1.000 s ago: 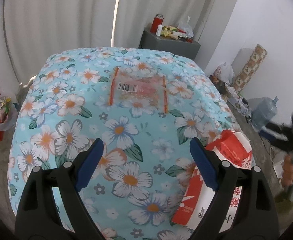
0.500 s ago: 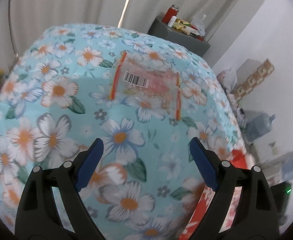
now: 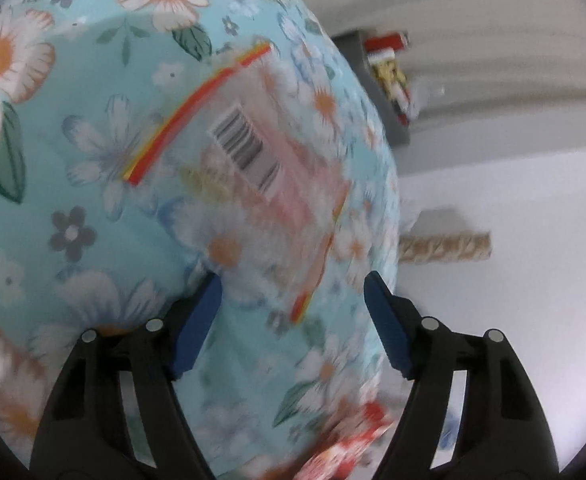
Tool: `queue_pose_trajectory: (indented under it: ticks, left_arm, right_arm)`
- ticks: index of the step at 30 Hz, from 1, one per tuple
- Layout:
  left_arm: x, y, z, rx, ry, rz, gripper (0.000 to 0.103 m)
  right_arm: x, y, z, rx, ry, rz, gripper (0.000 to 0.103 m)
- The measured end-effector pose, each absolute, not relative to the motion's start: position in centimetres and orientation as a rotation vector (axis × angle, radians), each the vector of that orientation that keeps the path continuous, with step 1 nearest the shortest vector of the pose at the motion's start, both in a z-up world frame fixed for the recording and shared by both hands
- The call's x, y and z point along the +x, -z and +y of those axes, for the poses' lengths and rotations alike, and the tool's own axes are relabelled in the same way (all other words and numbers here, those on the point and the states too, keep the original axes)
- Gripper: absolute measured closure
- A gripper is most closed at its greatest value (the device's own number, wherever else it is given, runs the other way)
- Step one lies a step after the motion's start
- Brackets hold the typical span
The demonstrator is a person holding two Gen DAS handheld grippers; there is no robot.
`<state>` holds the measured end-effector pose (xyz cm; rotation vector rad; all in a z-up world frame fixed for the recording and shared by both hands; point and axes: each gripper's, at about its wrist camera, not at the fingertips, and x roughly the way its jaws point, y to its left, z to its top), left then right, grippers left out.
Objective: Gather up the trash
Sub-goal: 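Grasp the red-and-white snack bag with the right tool while the left tool grasps the clear zip bag, then lift the snack bag with the right tool while the left tool lifts the zip bag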
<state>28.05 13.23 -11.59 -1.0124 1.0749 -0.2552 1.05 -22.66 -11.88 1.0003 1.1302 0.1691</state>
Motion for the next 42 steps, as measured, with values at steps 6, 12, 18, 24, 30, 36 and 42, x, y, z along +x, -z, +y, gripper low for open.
queue_pose_trajectory:
  ticks: [6,12,18,24,30,36,42]
  left_arm:
    - [28.8,11.7,11.8,-0.977,0.168,1.023,0.059]
    - [28.8,10.8,9.9,-0.819,0.084,0.964,0.076]
    - [28.7,8.7,9.3,-0.705,0.085,0.902,0.094]
    - [26.8,5.3,10.5,-0.588,0.116,0.826,0.099]
    - [24.2,3.3,12.8,-0.518,0.116,0.801,0.101]
    - [21.6,2.6,15.5,-0.503,0.076,0.785,0.101]
    - [20.4,2.4,16.4,-0.505,0.067,0.774,0.101]
  right_arm:
    - [0.7,12.1,-23.9,1.021,-0.175,1.134,0.093]
    - [0.4,12.3,-23.8,1.03,-0.169,1.13,0.093]
    - [0.4,12.5,-23.6,1.035,-0.163,1.123,0.093]
    - [0.1,12.0,-23.6,1.018,-0.162,1.092,0.094]
    - [-0.3,11.0,-23.8,0.999,-0.162,1.034,0.095]
    - [-0.4,12.2,-24.3,1.082,-0.157,1.04,0.091]
    - [0.0,12.8,-23.5,1.093,-0.158,1.044,0.089]
